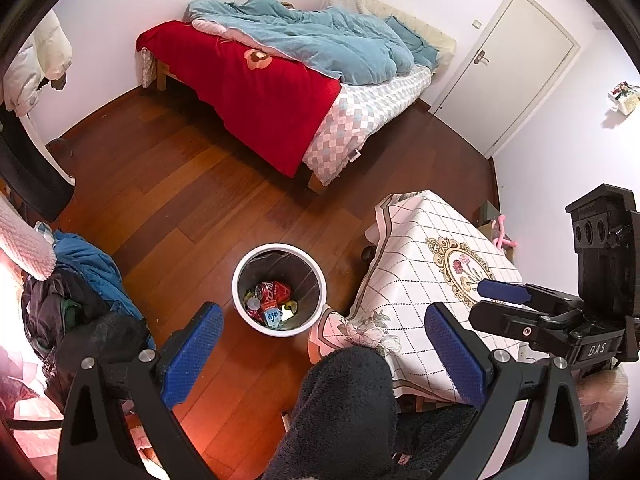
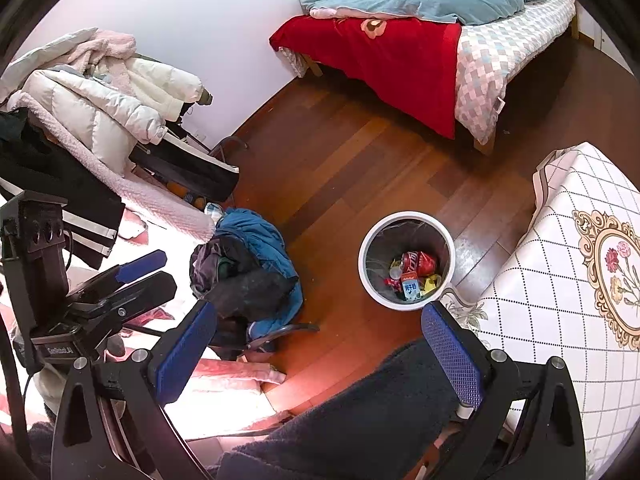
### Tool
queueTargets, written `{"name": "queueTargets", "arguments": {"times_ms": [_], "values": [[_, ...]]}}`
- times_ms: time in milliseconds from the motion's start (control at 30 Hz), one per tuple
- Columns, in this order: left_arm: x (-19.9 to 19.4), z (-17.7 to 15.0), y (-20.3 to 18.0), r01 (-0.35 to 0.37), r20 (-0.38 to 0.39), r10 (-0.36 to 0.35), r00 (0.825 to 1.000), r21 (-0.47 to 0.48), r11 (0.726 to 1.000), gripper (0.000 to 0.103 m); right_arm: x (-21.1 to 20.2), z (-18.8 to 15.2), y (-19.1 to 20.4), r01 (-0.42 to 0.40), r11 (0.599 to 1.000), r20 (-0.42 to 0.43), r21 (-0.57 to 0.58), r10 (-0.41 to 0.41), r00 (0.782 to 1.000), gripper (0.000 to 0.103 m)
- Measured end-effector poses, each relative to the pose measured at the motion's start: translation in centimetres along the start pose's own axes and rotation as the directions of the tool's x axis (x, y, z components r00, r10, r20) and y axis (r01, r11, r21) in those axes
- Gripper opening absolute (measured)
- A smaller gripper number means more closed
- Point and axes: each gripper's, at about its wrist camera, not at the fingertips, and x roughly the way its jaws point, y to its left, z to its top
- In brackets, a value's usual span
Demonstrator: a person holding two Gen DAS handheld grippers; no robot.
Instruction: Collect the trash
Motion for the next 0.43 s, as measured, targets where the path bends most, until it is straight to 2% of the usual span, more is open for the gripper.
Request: {"name": "queueTargets", "arguments": {"times_ms": [433], "values": [[-0.53, 0.04, 0.33, 0.002, 0.018, -0.002, 1.0, -0.002, 1.0, 0.103, 0.05, -0.1, 0.91, 0.002, 1.0, -0.002, -0.011, -0.002, 1.0, 0.103]]}}
